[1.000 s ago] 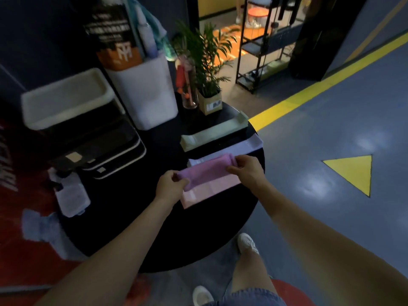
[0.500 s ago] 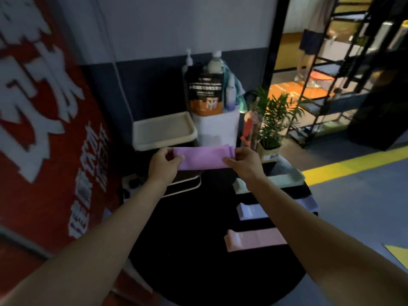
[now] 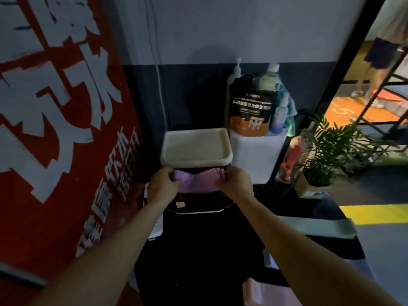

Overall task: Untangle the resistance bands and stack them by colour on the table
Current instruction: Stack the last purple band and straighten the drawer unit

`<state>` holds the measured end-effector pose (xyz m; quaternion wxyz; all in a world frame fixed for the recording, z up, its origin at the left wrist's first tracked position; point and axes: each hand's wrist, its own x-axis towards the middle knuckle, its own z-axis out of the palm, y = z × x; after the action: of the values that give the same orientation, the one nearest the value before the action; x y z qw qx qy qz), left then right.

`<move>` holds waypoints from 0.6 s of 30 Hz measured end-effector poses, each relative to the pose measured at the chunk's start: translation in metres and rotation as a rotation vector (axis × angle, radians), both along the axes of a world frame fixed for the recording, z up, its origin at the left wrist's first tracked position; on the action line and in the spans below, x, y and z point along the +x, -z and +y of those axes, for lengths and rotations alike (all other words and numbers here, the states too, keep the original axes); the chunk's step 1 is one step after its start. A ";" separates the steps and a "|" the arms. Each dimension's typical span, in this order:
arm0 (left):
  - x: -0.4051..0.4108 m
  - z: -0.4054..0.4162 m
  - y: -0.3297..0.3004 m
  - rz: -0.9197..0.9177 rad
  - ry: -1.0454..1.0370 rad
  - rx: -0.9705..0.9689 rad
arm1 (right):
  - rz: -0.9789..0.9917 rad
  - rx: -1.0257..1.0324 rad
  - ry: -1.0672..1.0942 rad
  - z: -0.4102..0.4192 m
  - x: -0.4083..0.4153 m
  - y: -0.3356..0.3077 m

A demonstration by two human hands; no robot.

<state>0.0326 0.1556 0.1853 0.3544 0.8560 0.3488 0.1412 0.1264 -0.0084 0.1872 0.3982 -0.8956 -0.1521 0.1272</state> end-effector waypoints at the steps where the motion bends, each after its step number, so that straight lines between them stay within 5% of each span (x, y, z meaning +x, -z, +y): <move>1: 0.002 0.003 0.004 0.023 0.005 0.015 | -0.007 -0.038 -0.021 0.004 0.003 0.004; 9: 0.008 0.004 0.016 0.204 0.103 0.245 | -0.024 -0.196 -0.055 0.019 0.012 0.023; 18: -0.014 -0.008 0.013 0.067 0.484 0.189 | -0.069 -0.199 -0.059 0.016 0.006 0.017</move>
<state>0.0185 0.1475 0.1719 0.2846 0.9481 0.1306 0.0557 0.1325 0.0073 0.1704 0.2980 -0.9297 -0.1786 0.1222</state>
